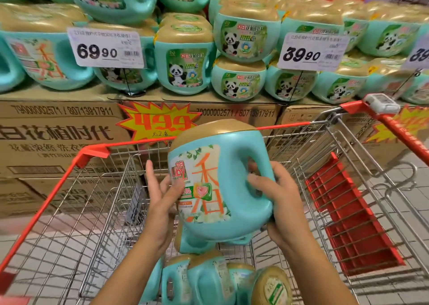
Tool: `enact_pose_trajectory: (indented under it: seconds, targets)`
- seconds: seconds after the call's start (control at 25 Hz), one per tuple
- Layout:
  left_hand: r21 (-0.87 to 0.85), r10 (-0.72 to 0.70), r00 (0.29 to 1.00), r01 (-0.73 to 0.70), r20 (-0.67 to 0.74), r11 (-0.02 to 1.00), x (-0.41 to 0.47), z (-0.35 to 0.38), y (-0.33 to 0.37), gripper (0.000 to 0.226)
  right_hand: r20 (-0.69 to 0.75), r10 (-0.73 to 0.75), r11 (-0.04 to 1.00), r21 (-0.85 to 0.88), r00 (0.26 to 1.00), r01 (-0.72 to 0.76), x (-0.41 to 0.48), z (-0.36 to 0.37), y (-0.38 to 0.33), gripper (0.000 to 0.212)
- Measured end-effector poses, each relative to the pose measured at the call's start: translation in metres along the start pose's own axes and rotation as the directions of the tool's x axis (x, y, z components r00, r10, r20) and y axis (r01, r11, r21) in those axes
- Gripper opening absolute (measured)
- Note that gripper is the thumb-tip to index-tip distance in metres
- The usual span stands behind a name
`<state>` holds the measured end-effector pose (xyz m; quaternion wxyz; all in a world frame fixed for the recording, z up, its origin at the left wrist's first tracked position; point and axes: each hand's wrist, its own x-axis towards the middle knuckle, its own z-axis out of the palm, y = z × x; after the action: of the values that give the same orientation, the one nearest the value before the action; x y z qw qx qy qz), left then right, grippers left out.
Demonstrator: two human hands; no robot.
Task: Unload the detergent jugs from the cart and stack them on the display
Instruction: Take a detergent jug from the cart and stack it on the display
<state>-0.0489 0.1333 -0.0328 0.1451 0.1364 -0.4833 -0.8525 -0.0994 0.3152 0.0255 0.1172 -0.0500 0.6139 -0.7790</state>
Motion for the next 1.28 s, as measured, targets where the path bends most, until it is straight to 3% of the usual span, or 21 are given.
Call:
enact_pose_trajectory:
  seconds: [0.08, 0.16, 0.24, 0.32, 0.44, 0.72, 0.88, 1.08, 1.28]
  targets:
    - [-0.14, -0.13, 0.991, 0.134, 0.033, 0.981, -0.002, -0.001, 0.004, 0.132, 0.066, 0.124, 0.989, 0.072, 0.99, -0.129, 0.005, -0.002, 0.007, 0.031]
    - [-0.173, -0.147, 0.989, 0.15, 0.027, 0.973, -0.004, -0.005, 0.007, 0.112, 0.084, 0.17, 0.983, 0.062, 0.982, -0.175, 0.012, 0.002, 0.017, 0.023]
    - [-0.148, -0.097, 0.992, 0.085, -0.075, 0.985, -0.009, -0.012, 0.014, 0.1, 0.087, 0.167, 0.986, -0.024, 0.982, -0.166, 0.02, 0.012, 0.023, 0.02]
    - [-0.079, -0.028, 0.987, 0.015, -0.161, 0.997, -0.014, -0.026, 0.026, 0.095, 0.141, 0.153, 0.985, -0.104, 0.978, -0.14, 0.026, 0.031, 0.029, 0.031]
    - [-0.02, 0.04, 0.962, -0.047, -0.271, 0.999, -0.034, -0.054, 0.046, 0.095, 0.24, 0.164, 0.985, -0.094, 0.957, -0.145, 0.022, 0.069, 0.04, 0.035]
    - [0.009, 0.145, 0.927, -0.151, -0.346, 0.989, -0.083, -0.15, 0.107, 0.087, 0.433, 0.186, 0.982, -0.102, 0.882, -0.158, -0.011, 0.18, 0.066, 0.059]
    - [0.014, 0.161, 0.934, -0.165, -0.318, 0.986, -0.101, -0.219, 0.152, 0.077, 0.427, 0.143, 0.99, -0.055, 0.893, -0.132, -0.04, 0.259, 0.084, 0.06]
    - [0.077, 0.201, 0.956, -0.188, -0.215, 0.979, -0.104, -0.295, 0.218, 0.073, 0.398, 0.094, 0.995, -0.019, 0.912, -0.094, -0.068, 0.347, 0.094, 0.094]
    - [0.098, 0.22, 0.968, -0.209, -0.118, 0.973, -0.078, -0.336, 0.265, 0.073, 0.384, 0.028, 0.999, -0.053, 0.923, -0.008, -0.062, 0.401, 0.088, 0.111]
